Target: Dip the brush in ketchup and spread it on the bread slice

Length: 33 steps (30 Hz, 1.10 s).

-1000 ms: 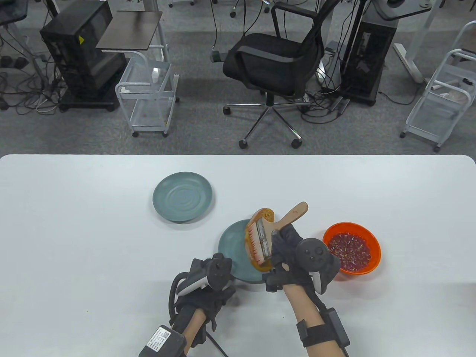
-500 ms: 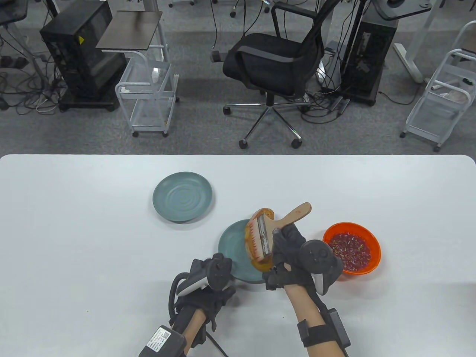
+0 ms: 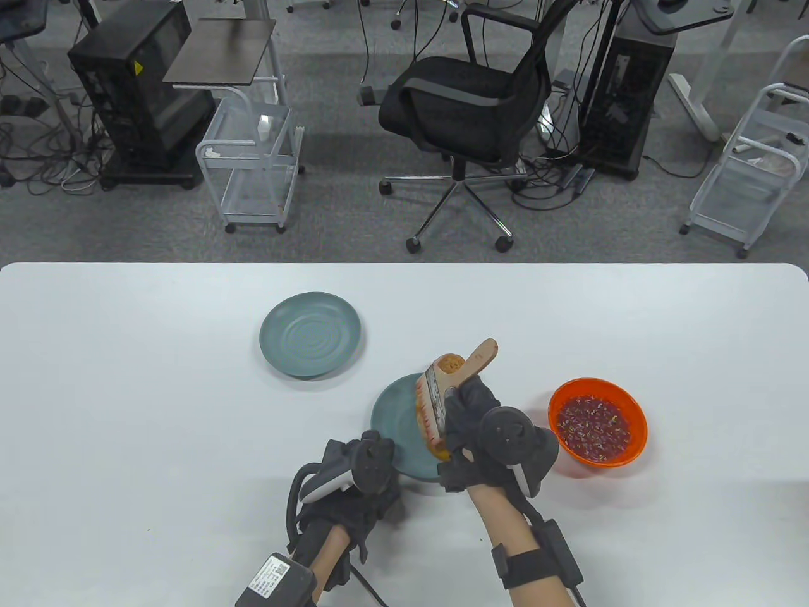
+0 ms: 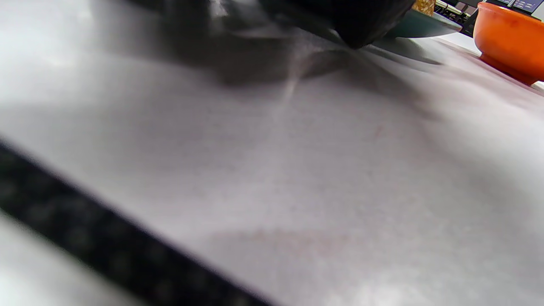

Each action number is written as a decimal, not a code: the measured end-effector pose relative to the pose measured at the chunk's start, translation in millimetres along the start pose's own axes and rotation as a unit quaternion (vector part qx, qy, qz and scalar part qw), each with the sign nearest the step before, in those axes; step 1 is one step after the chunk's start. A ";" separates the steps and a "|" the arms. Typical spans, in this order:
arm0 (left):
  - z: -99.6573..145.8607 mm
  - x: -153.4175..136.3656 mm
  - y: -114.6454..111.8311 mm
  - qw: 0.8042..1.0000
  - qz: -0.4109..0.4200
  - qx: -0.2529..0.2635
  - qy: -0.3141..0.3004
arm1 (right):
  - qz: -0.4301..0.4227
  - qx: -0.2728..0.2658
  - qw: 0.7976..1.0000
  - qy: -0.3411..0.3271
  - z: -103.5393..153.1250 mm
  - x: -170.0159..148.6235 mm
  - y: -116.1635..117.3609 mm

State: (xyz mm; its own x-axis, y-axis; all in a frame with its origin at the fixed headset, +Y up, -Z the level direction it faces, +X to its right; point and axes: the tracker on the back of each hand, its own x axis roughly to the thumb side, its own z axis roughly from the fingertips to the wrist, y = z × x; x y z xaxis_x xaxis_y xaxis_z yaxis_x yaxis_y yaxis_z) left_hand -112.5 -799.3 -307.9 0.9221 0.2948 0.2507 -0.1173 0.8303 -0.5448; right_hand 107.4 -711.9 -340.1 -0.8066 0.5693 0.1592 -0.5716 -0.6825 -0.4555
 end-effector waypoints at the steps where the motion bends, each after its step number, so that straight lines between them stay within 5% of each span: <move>1: -0.1 0.2 0.1 1.000 -0.001 -0.001 0.001 | 0.032 -0.009 0.999 -0.016 -1.4 0.2 -3.0; 6: -0.1 0.2 0.2 1.000 -0.004 -0.001 0.002 | 0.112 -0.066 0.990 -0.051 -8.1 -3.8 -22.3; 11: 0.0 -0.2 0.3 1.000 -0.004 0.000 0.002 | -0.041 -0.030 0.998 0.022 -5.0 -7.1 -12.5; 15: 0.1 -0.3 0.3 1.000 -0.004 0.000 0.002 | 0.000 -0.025 1.000 0.003 -3.0 -8.4 -7.5; 20: 0.1 -0.4 0.3 1.000 -0.004 0.001 0.002 | 0.104 -0.081 0.990 -0.046 -4.3 -9.4 -23.9; 26: 0.3 -0.4 0.1 1.000 -0.006 0.002 0.003 | -0.053 -0.010 0.998 0.025 -0.6 -7.9 -3.1; 33: 0.3 -1.1 0.3 1.000 0.000 0.001 -0.001 | 0.087 -0.055 0.994 -0.044 -3.0 -9.4 -18.1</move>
State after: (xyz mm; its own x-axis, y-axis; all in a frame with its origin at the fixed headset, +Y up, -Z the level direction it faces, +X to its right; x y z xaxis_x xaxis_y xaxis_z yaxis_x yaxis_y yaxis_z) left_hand -113.7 -799.3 -308.1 0.9213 0.2960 0.2521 -0.1183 0.8310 -0.5435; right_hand 125.8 -703.6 -335.9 -0.9047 0.4014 0.1427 -0.4058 -0.7100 -0.5756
